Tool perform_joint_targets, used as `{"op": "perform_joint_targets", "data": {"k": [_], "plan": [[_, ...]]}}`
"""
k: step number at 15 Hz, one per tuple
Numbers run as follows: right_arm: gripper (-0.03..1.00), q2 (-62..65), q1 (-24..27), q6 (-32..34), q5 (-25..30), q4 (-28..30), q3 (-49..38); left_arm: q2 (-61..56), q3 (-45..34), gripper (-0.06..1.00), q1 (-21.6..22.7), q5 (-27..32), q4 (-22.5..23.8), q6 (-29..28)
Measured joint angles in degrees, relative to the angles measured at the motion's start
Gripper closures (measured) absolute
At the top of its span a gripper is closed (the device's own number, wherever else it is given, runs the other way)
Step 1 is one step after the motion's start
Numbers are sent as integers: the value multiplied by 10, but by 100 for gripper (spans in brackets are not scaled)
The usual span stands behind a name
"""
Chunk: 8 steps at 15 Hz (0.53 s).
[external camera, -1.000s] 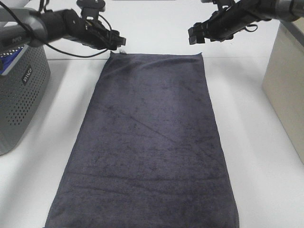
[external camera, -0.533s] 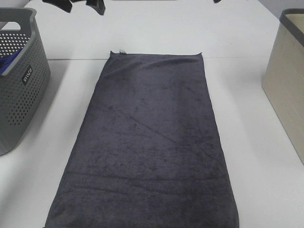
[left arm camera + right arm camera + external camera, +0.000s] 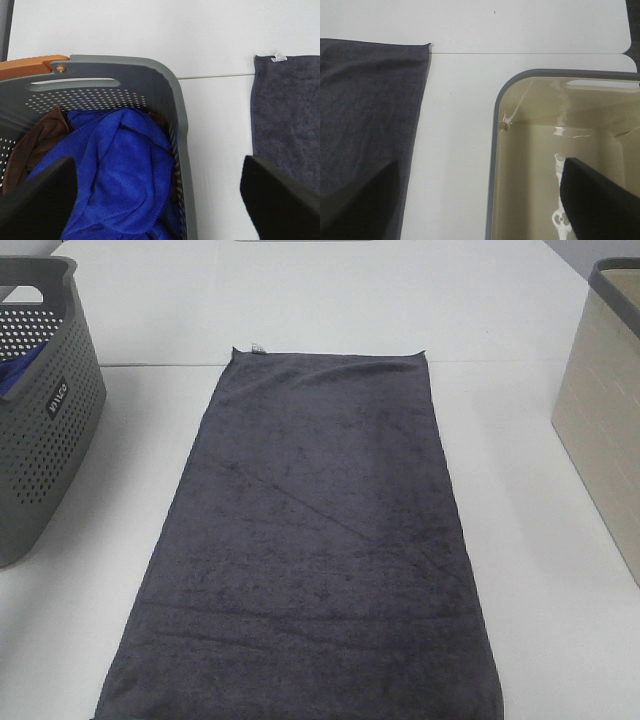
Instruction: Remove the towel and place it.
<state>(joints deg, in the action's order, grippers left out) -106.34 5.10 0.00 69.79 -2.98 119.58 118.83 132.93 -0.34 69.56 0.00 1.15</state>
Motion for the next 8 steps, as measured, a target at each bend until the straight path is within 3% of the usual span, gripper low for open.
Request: {"op": "perform_joint_targets", "data": {"k": [3, 6, 8], "plan": [[13, 68, 0, 0, -1, -5, -72, -55, -55, 11, -1, 0, -6, 0], [13, 199, 0, 0, -1, -6, -217, -164, -211, 11, -1, -2, -10, 0], [13, 307, 0, 0, -1, -6, -320, -276, -346, 11, -1, -34, -10, 0]]}}
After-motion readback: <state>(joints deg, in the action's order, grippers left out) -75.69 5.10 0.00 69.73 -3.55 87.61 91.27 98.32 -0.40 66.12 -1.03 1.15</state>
